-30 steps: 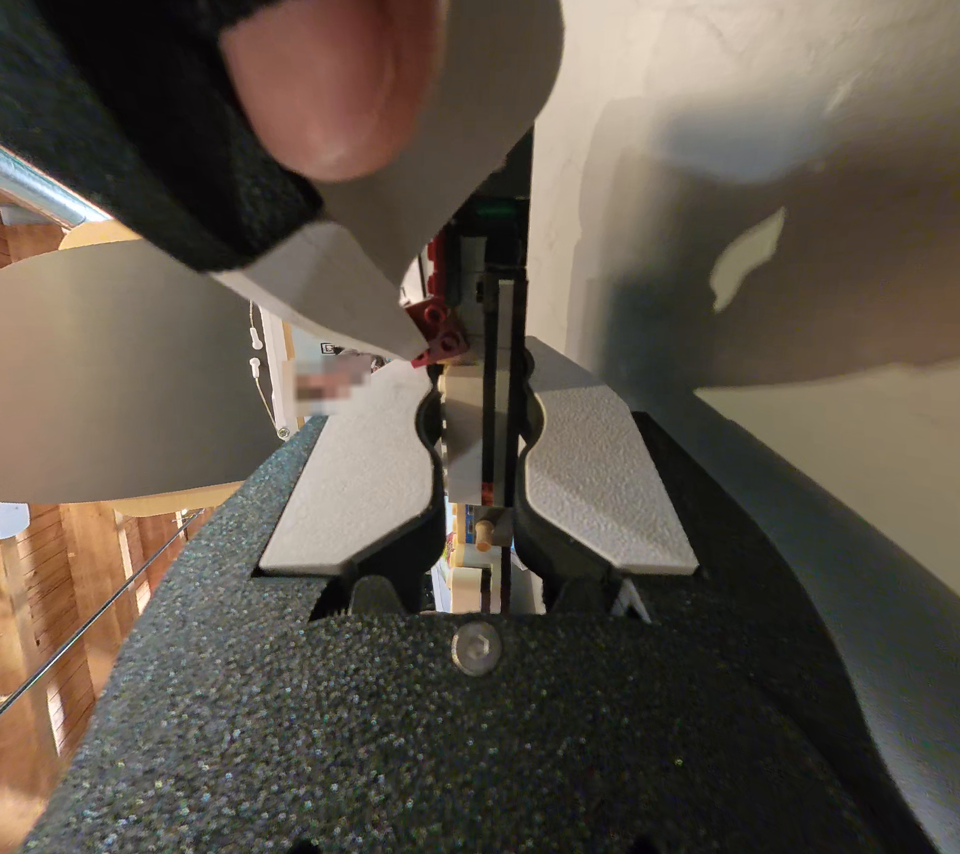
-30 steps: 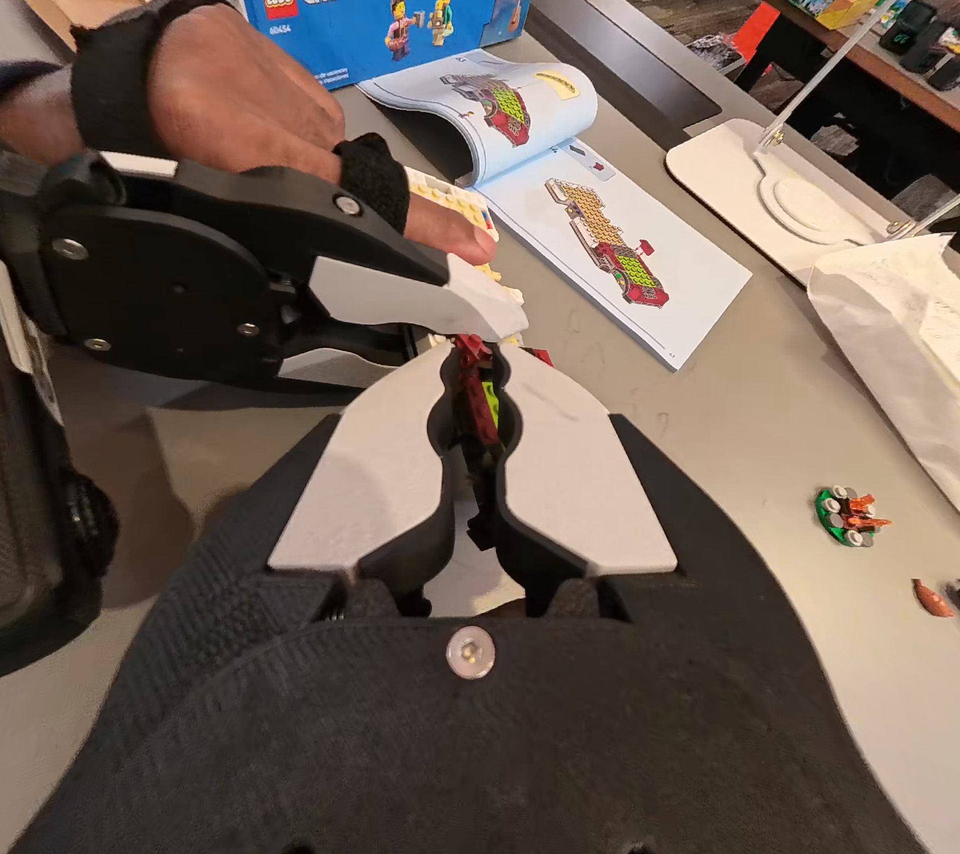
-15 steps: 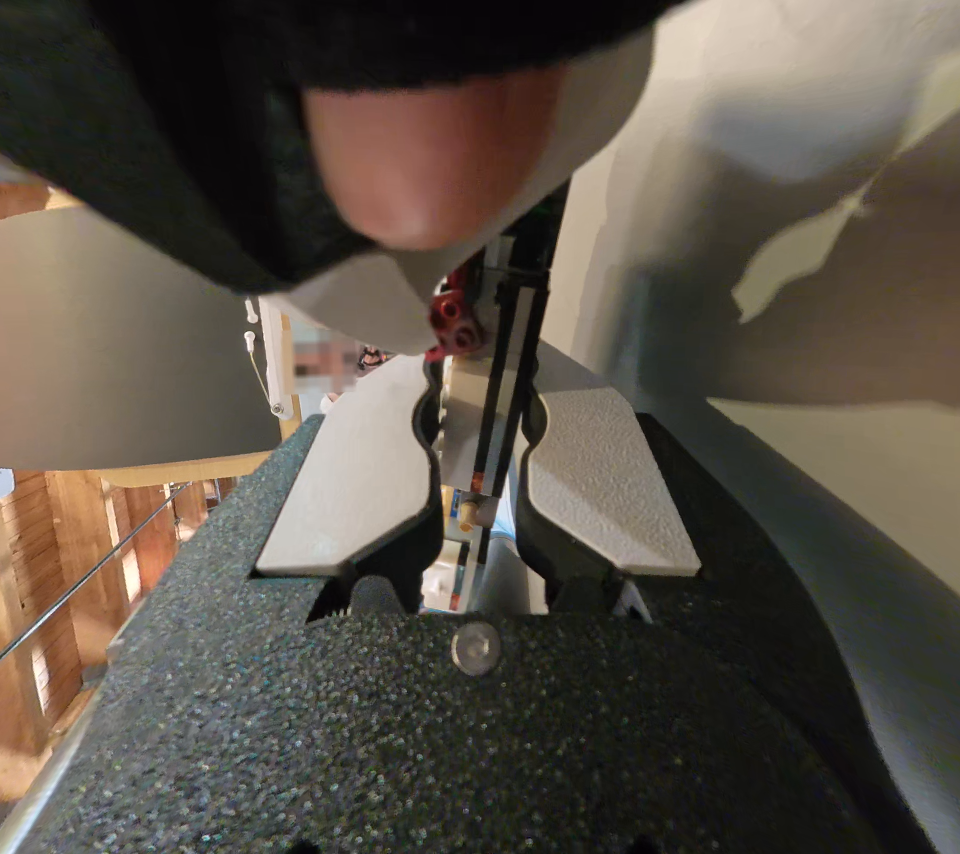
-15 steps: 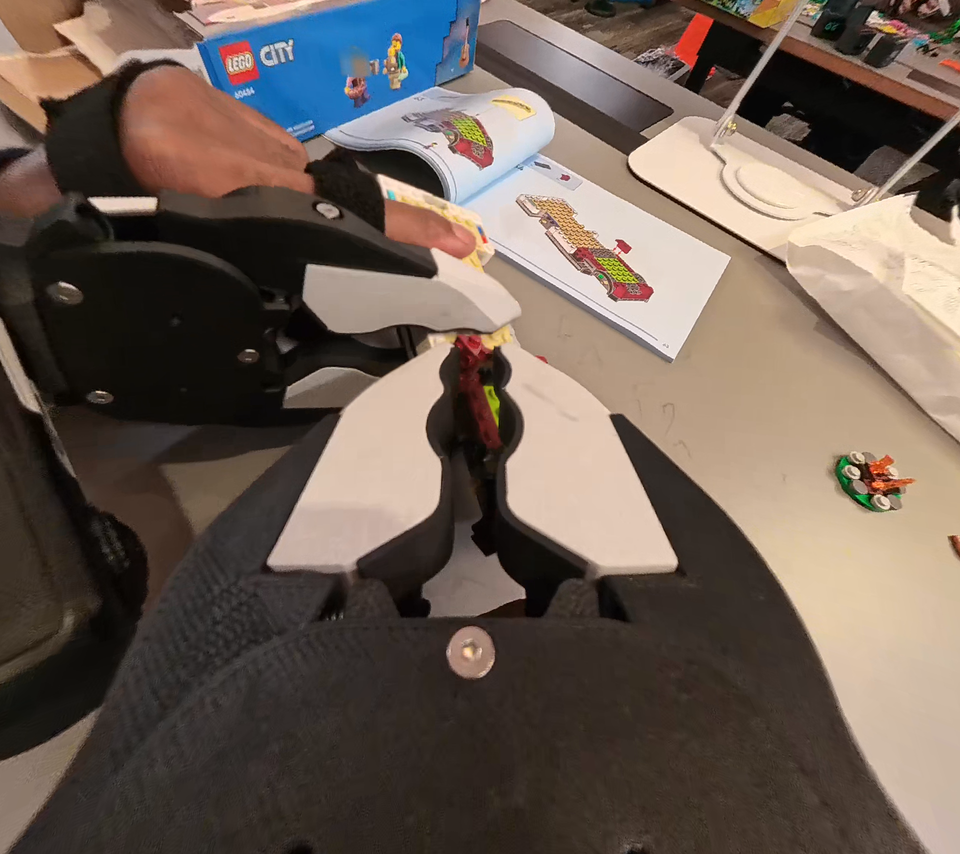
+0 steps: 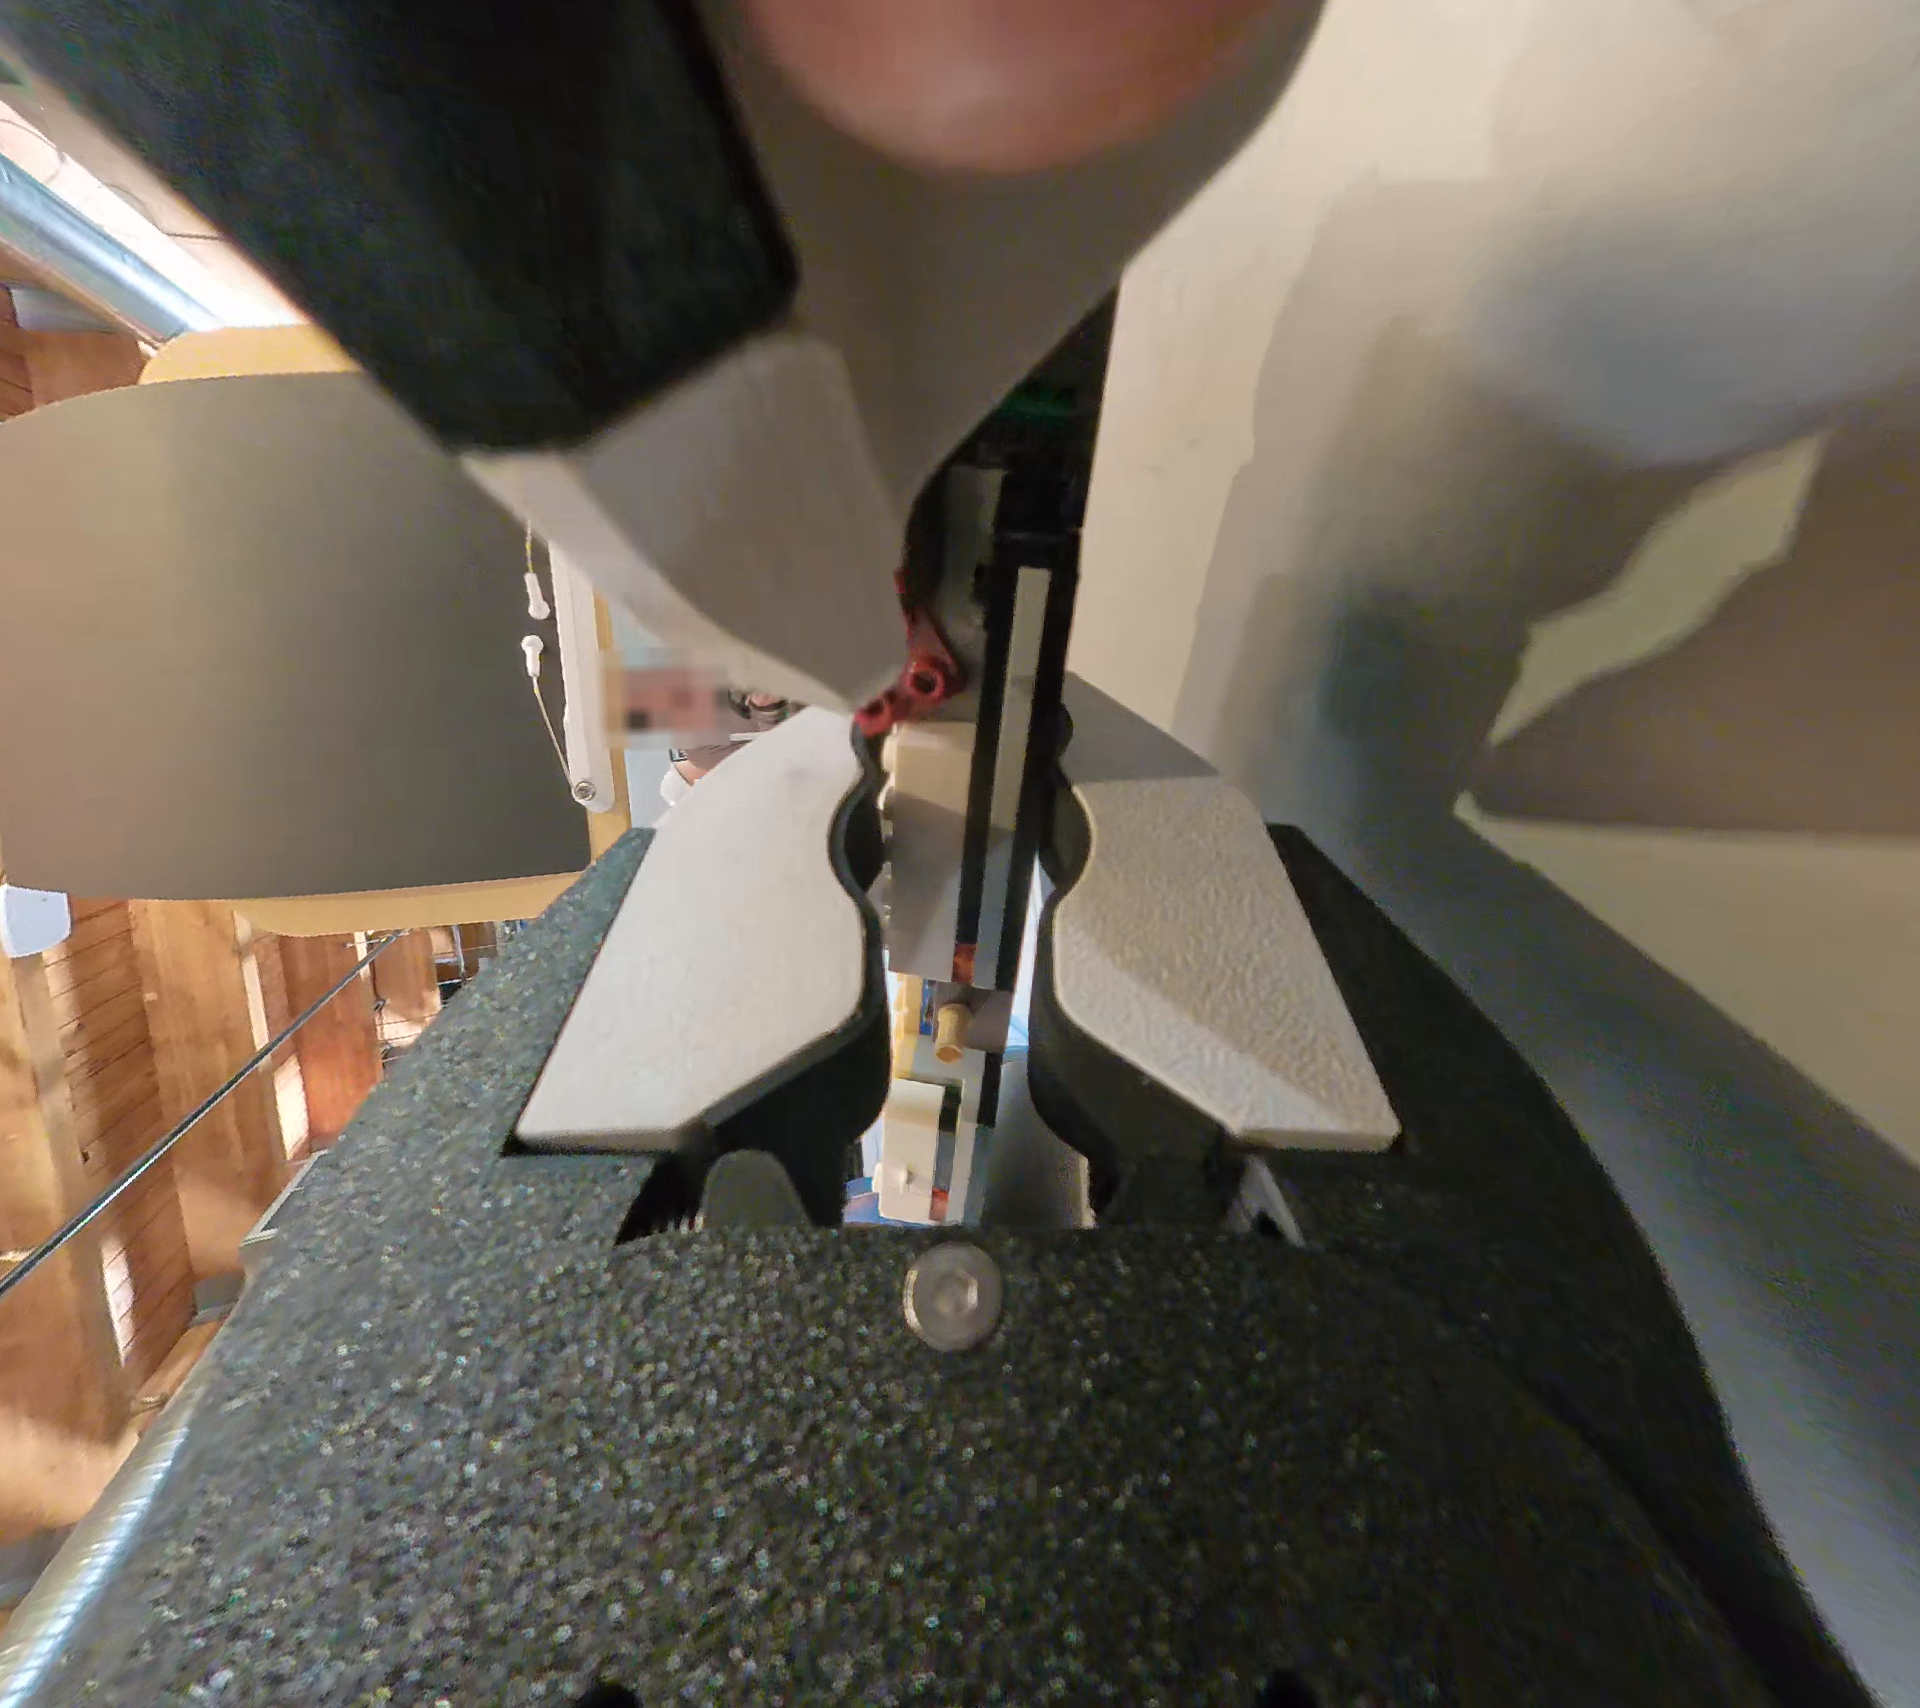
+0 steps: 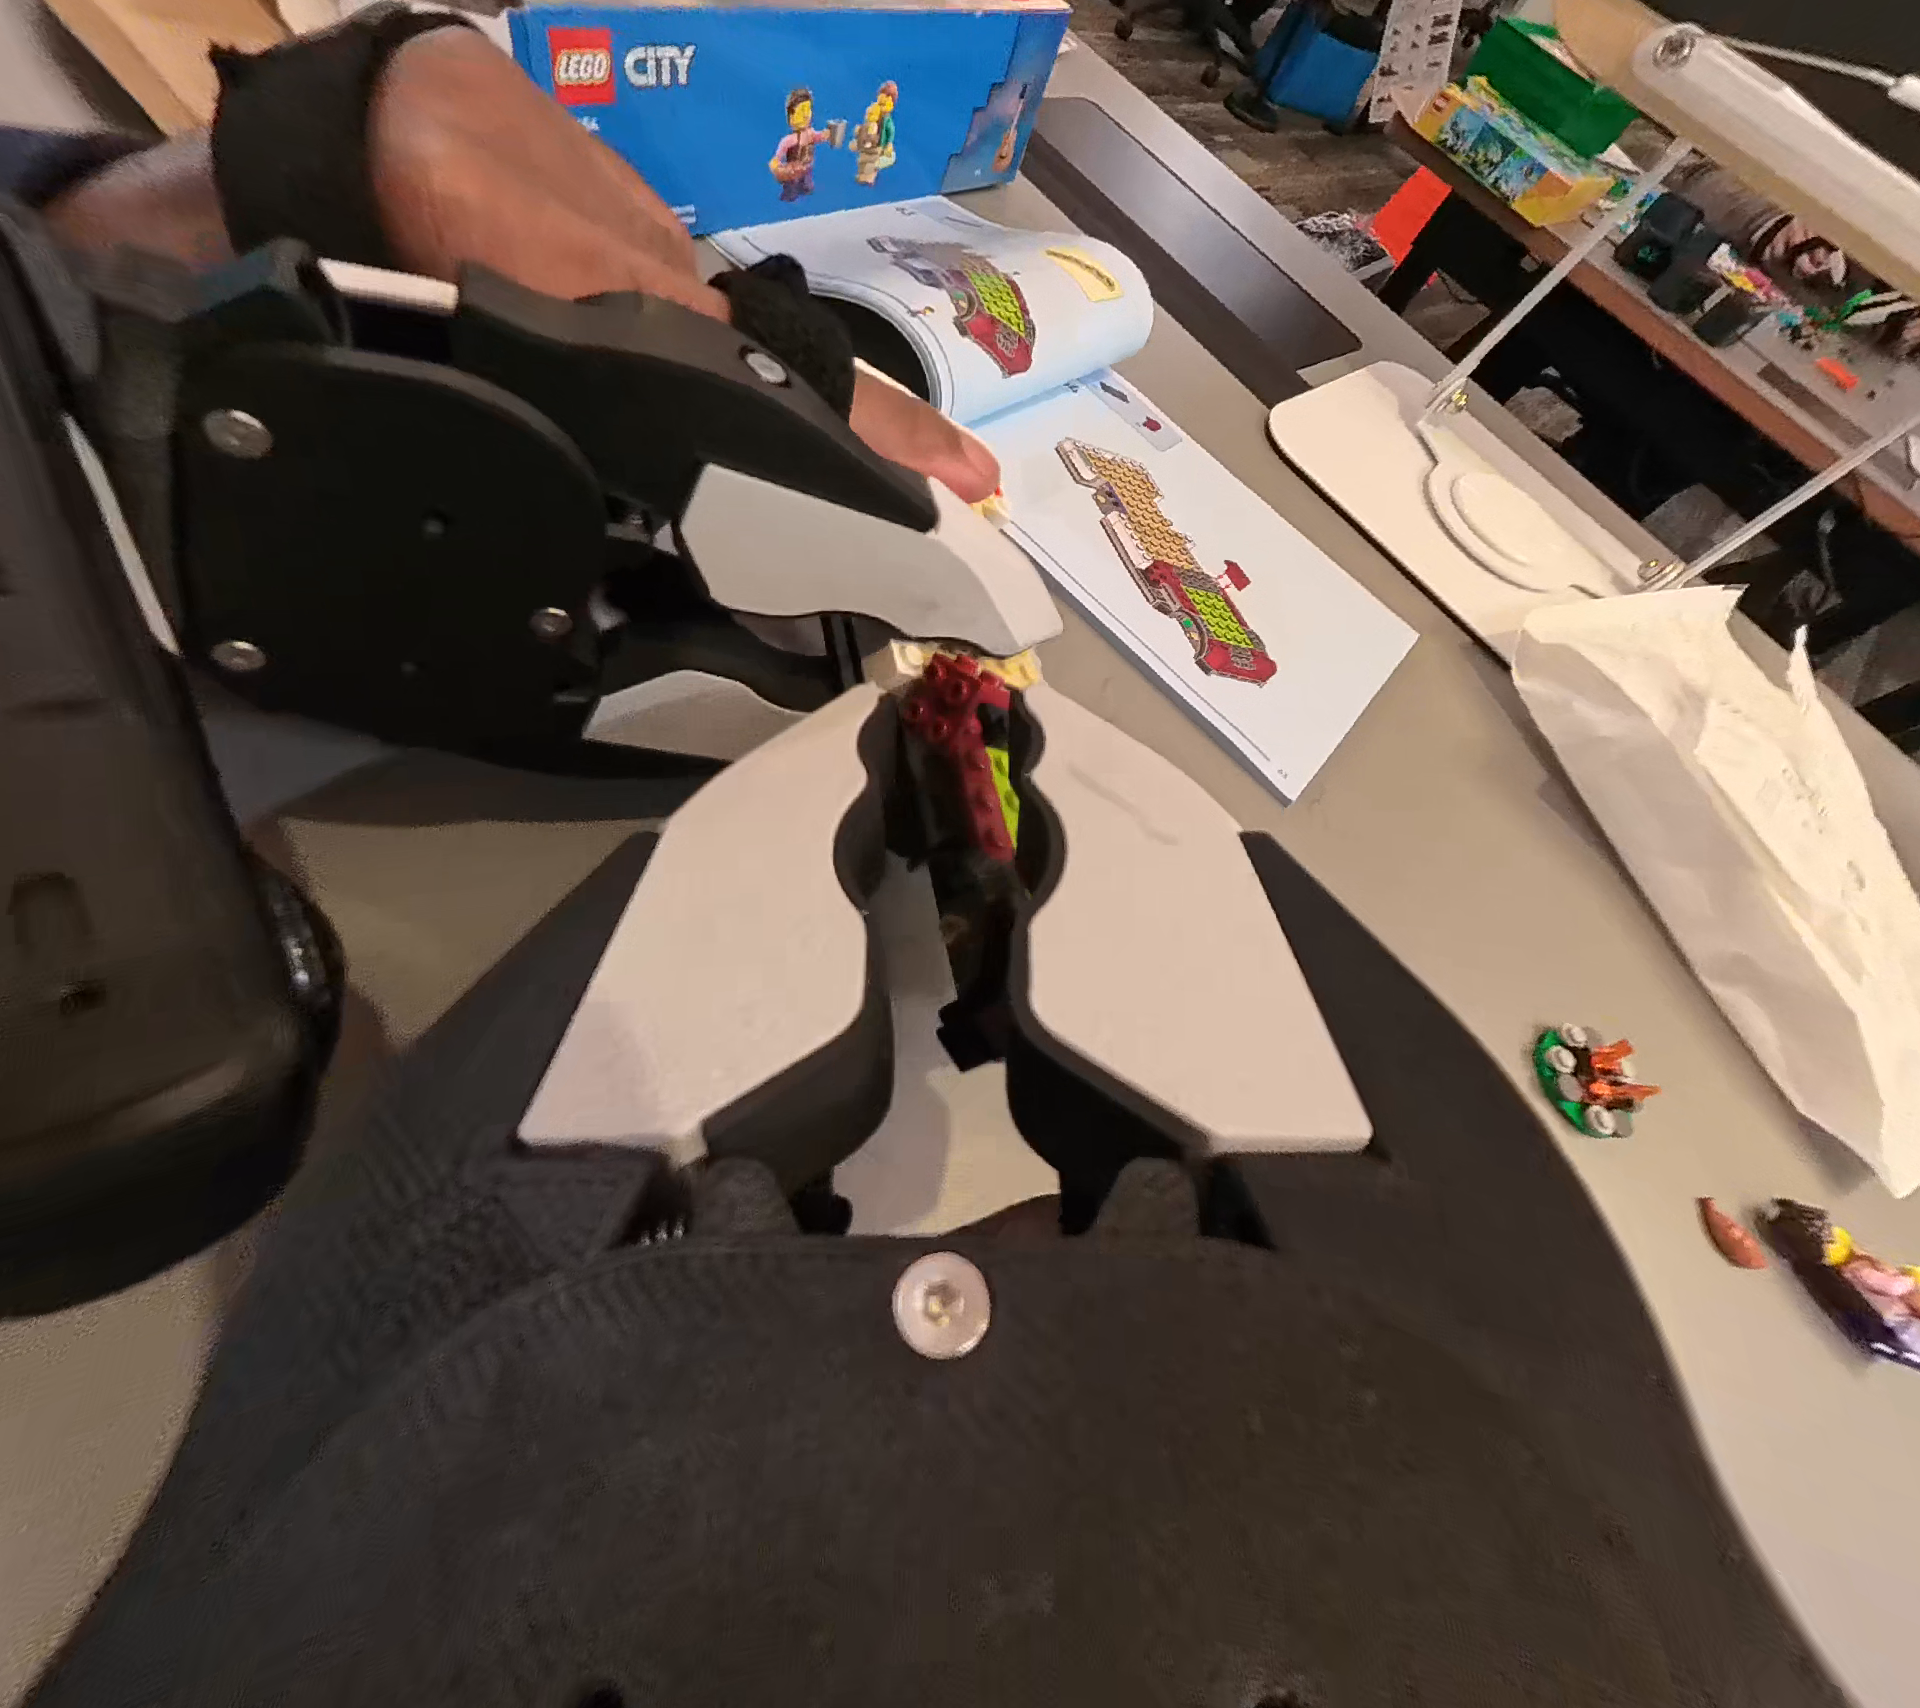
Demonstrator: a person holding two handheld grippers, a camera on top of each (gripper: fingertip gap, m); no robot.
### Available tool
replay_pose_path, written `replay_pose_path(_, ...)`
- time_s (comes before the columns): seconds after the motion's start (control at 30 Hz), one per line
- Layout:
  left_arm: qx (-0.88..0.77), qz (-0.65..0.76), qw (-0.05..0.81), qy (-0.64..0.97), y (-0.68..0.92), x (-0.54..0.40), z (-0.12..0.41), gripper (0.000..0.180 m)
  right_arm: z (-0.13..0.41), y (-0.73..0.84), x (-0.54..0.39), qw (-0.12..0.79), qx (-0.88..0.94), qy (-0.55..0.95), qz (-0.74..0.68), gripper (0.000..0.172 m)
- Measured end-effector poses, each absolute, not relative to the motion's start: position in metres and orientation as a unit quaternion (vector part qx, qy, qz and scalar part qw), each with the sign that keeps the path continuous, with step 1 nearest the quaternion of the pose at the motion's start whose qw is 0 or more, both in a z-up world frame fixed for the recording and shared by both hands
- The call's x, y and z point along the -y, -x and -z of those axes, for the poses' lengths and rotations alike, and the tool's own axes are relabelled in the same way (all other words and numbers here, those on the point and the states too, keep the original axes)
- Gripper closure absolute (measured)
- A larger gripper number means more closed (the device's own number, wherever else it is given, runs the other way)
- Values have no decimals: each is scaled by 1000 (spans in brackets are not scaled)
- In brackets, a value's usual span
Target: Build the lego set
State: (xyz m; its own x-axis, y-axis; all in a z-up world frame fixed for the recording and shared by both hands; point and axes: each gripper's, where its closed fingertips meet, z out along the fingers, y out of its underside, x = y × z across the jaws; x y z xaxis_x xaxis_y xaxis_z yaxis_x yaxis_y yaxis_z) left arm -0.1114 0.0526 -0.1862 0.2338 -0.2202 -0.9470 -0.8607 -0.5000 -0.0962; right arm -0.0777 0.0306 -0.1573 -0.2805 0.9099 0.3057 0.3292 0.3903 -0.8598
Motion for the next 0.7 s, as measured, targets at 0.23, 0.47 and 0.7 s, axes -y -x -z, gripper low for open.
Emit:
replay_pose_path(0.23, -385, -491, 326, 710, 110, -53, 186, 154, 166, 75, -26, 432, 750, 402, -298, 154)
replay_pose_path(0.47, -395, -490, 323, 707, 110, -53, 188, 154, 171, 70, -21, 407, 774, 384, -298, 154)
replay_pose_path(0.7, -403, -489, 327, 701, 108, -53, 186, 155, 163, 65, -22, 413, 791, 339, -299, 152)
